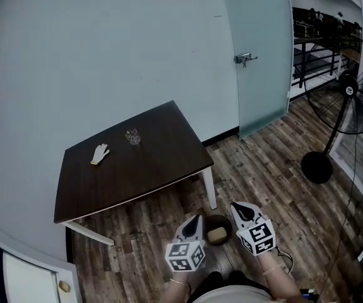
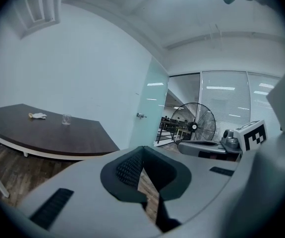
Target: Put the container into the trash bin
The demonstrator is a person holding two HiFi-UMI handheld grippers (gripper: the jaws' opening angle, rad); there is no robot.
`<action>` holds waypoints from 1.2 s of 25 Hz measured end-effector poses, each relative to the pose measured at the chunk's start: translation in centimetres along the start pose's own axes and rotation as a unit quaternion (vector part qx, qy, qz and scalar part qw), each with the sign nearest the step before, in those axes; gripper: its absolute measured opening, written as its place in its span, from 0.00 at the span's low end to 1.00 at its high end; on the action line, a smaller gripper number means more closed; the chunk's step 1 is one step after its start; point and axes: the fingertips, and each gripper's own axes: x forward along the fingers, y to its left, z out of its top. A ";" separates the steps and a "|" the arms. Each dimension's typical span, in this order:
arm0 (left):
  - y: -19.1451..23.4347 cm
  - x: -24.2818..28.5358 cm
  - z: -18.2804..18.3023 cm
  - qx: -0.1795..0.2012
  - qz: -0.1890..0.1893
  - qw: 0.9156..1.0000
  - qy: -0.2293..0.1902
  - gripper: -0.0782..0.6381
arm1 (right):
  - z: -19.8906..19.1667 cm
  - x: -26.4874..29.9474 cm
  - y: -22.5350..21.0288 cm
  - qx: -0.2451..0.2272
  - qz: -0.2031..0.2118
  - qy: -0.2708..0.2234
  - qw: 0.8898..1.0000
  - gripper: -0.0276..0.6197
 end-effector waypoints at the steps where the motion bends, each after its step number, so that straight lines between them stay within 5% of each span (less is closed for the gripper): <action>1: -0.3 -0.1 0.4 0.002 -0.002 1.000 -0.003 0.14 | 0.3 -0.2 0.0 0.000 0.000 -0.004 1.000 0.05; 30: -1.2 -1.5 6.3 0.018 -0.015 0.998 -0.053 0.14 | 6.7 -1.4 0.5 -0.019 0.005 -0.060 0.998 0.05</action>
